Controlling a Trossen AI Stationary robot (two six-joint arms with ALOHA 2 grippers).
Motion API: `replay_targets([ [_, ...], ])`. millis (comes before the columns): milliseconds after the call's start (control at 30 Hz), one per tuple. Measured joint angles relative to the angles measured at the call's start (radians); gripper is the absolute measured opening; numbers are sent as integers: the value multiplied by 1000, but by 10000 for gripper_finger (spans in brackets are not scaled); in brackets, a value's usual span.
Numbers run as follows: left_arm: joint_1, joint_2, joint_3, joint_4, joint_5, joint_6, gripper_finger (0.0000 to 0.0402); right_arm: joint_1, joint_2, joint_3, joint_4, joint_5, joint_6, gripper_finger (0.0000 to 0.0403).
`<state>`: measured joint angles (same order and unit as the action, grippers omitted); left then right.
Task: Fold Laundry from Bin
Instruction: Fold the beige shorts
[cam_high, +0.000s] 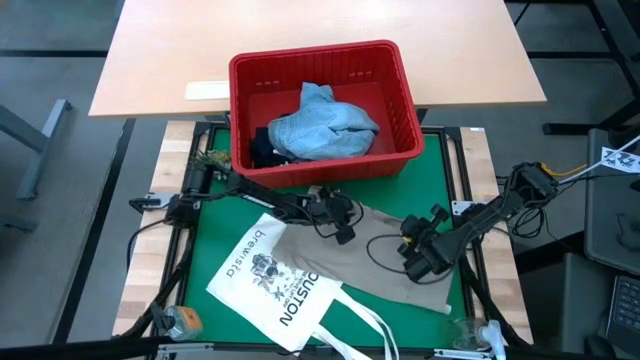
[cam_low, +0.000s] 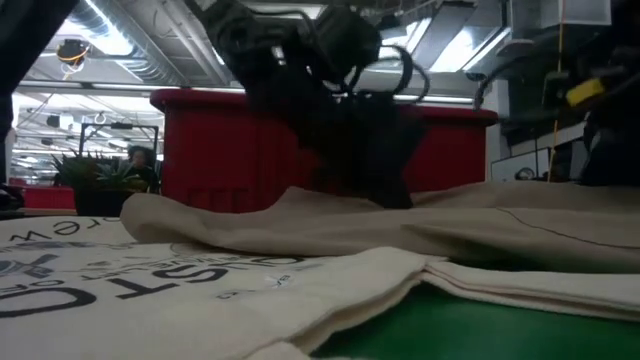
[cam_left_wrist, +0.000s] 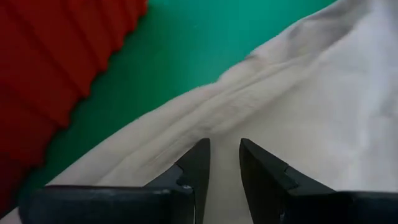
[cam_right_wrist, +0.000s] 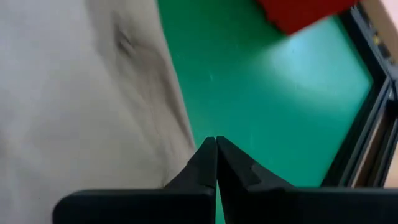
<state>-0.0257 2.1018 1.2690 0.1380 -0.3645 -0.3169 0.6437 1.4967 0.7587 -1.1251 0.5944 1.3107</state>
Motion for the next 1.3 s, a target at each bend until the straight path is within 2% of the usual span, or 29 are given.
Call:
replay_targets([
  [167,22,35,0,1,-4,-22,85,-32,0,-39,35,-12,0,3],
  [300,24,31,0,1,-5,-22,85,-29,-1,-24,-1,-12,0,3],
  [533,12,-24,0,8,30,-23,85,-29,-2,143,-205,13,-1,3],
  [800,-40,-104,0,8,128,-23,85,-28,-2,299,-175,4,-185,3],
  [900,-66,-109,0,7,189,-25,85,-28,-2,301,-174,-38,-220,3],
  [1100,-139,-110,2,-41,324,-51,85,-3,-2,248,-125,-236,-216,3],
  [1200,-179,-109,1,-106,334,-62,85,52,-2,219,-81,-280,-194,3],
  [1300,-217,-110,2,-173,332,-87,85,109,-2,197,-72,-293,-107,3],
])
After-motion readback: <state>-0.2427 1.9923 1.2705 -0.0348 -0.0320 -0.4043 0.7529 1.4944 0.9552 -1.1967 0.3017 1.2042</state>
